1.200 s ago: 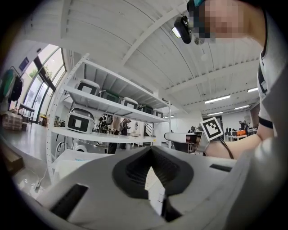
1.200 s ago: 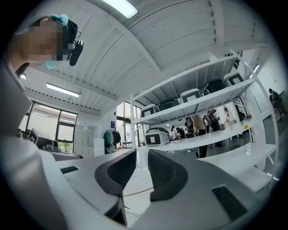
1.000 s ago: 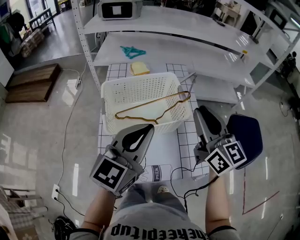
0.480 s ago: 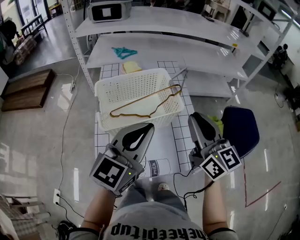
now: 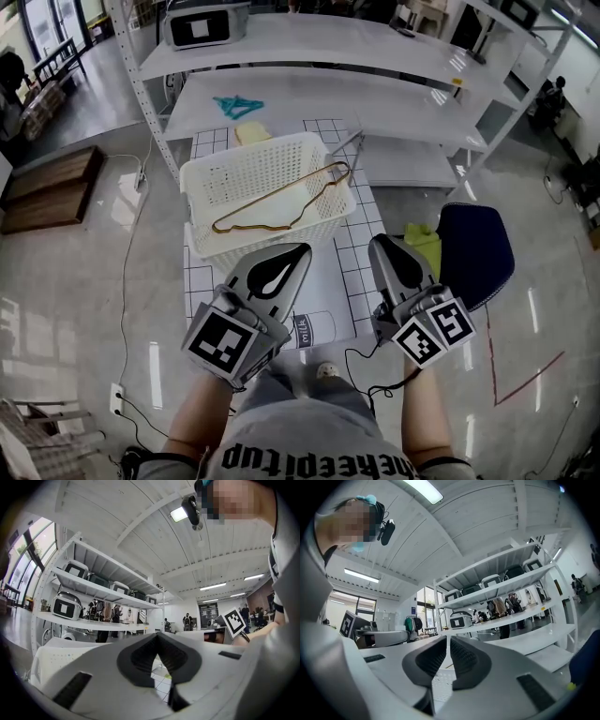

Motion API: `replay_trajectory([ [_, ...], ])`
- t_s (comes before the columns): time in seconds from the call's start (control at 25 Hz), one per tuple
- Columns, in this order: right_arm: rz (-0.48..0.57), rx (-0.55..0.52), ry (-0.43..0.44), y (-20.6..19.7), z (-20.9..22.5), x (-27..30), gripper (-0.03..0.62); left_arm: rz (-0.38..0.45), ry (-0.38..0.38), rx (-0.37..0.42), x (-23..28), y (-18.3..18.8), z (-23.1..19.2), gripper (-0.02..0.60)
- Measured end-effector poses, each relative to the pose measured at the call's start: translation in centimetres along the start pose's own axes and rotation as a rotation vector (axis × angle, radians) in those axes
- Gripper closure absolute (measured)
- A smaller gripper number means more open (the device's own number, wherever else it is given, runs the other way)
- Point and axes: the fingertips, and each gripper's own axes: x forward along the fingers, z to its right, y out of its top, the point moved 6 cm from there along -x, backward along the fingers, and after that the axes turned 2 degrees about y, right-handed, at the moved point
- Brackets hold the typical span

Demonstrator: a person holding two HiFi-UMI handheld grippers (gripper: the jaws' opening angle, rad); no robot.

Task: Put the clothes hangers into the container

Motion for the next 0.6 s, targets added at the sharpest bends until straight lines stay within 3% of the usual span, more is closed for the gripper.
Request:
replay_trajectory([
  [0.2,-0.009,0.009,0.001,-0.6,-0.2,-0.4,0.557,-0.027,-0.014,-0.017,0.5,-0.1,0.6,0.569],
  [0.6,-0.024,0.009,-0.006,-1.1,-0.6,-0.9,0.579,-0.006,-0.036,-0.007,1.3,-0.1,0.7,0.569],
])
